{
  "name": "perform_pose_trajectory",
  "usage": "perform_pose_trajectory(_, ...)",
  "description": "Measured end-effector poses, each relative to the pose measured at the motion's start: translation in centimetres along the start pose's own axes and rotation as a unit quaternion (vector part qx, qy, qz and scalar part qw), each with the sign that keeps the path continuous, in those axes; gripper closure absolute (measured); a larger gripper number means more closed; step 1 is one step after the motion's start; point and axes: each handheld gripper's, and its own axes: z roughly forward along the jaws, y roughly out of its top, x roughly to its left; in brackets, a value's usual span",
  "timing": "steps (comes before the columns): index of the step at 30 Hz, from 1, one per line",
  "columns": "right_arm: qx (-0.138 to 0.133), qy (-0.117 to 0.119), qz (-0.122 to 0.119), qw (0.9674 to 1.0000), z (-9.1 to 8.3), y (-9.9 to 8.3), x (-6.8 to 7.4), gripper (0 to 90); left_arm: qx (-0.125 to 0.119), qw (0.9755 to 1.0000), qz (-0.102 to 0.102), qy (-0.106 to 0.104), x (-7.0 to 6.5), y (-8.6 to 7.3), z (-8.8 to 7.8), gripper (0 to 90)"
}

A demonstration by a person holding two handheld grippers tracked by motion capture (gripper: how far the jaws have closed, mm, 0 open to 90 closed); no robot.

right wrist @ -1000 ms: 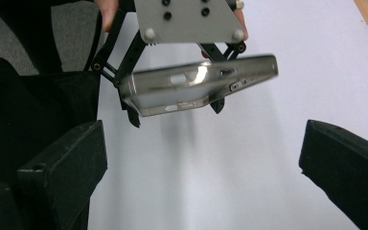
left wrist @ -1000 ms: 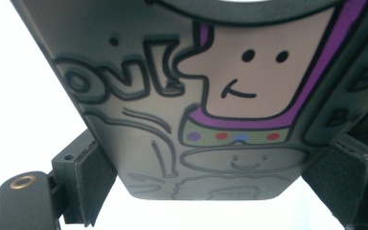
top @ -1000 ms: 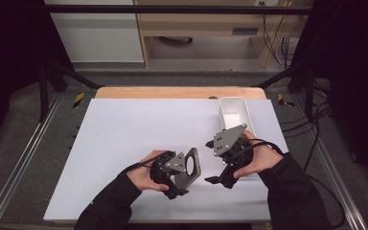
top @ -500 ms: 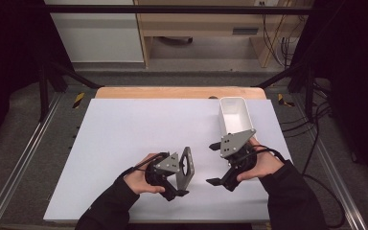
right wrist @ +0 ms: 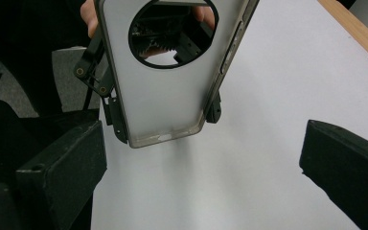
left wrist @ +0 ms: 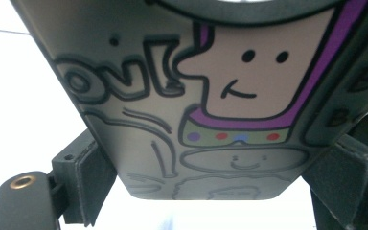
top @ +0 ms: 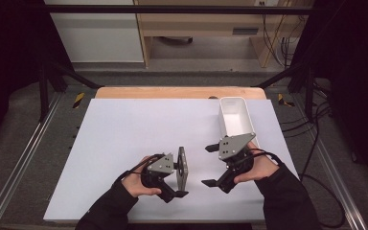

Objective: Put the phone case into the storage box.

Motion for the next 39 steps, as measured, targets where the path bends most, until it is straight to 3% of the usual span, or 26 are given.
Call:
perform_pose_trajectory(17,-0.008,0.01,0.014,0.9998,0.3,0.6,0.2,2.5,-0.011,0.9996,0.013,-0.022,-0.1,0.7,0.4,11.7)
perform_pose_trajectory(39,-0.016,0.034,0.0,0.9993,1.3,1.8,0.6,2.7,-0.006,0.9989,0.027,-0.038,0.1,1.6,1.3,11.8)
